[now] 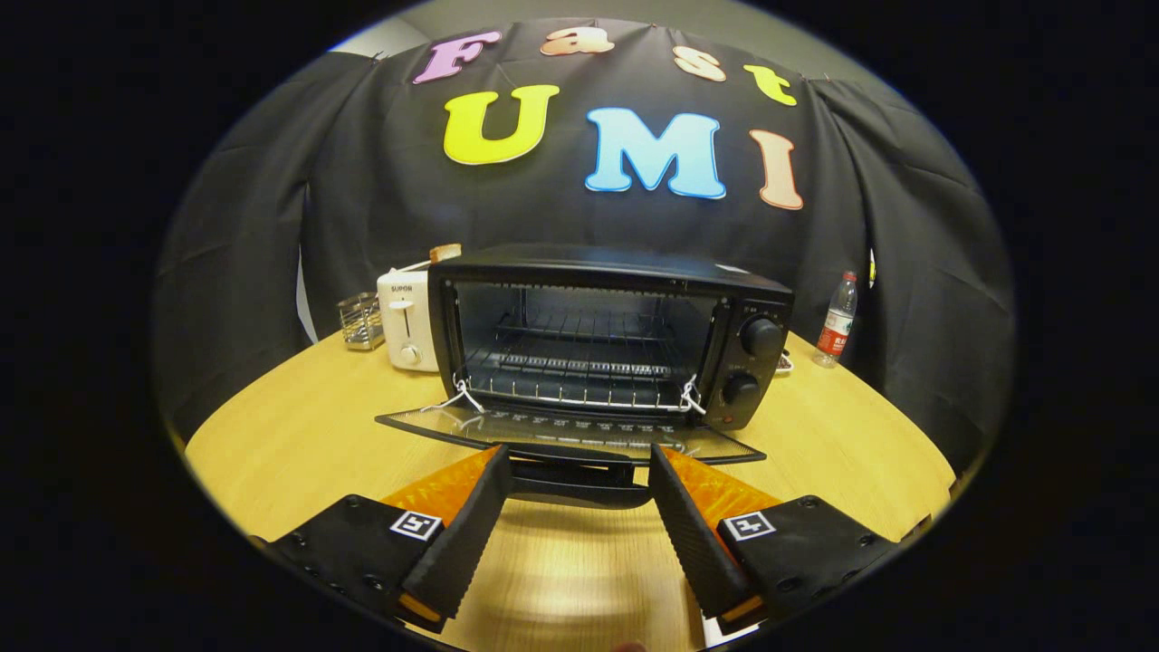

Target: Open the toaster oven, put the food inside, and close the toaster oven door.

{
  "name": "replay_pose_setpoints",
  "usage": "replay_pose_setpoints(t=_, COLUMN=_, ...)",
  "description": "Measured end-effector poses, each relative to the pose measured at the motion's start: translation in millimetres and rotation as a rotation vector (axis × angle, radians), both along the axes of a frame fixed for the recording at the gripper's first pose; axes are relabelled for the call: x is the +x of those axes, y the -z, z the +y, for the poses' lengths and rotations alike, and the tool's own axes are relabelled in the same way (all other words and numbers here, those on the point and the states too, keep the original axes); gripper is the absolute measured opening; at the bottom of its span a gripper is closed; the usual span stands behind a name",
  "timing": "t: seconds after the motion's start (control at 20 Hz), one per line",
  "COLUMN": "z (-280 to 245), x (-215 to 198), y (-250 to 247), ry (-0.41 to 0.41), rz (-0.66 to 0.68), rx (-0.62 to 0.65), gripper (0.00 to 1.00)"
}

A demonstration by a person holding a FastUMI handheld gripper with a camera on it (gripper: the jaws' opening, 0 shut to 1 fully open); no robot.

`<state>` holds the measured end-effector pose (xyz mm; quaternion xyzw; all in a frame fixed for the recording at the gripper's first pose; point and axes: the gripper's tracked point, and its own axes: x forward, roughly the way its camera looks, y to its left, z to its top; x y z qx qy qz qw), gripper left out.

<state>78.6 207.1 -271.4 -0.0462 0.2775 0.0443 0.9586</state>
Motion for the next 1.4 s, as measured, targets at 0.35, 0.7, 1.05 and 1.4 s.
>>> replay_pose_setpoints(t=0.35, z=-16, x=-30, y=-31, ry=-0.056, rz=0.028, rx=0.092, gripper=0.97)
replay_pose_setpoints(t=0.7, z=-68, x=-60, y=-52, ry=-0.108, rz=0.127, rx=0.189, gripper=0.98)
replay_pose_setpoints(t=1.05, z=-124, x=-78, y=-56, ry=-0.200, rz=0.330, rx=0.274, gripper=0.98)
replay_pose_setpoints(t=1.4, z=-179, x=-89, y=-23, ry=-0.219, rz=0.602, rx=0.346, gripper=0.98)
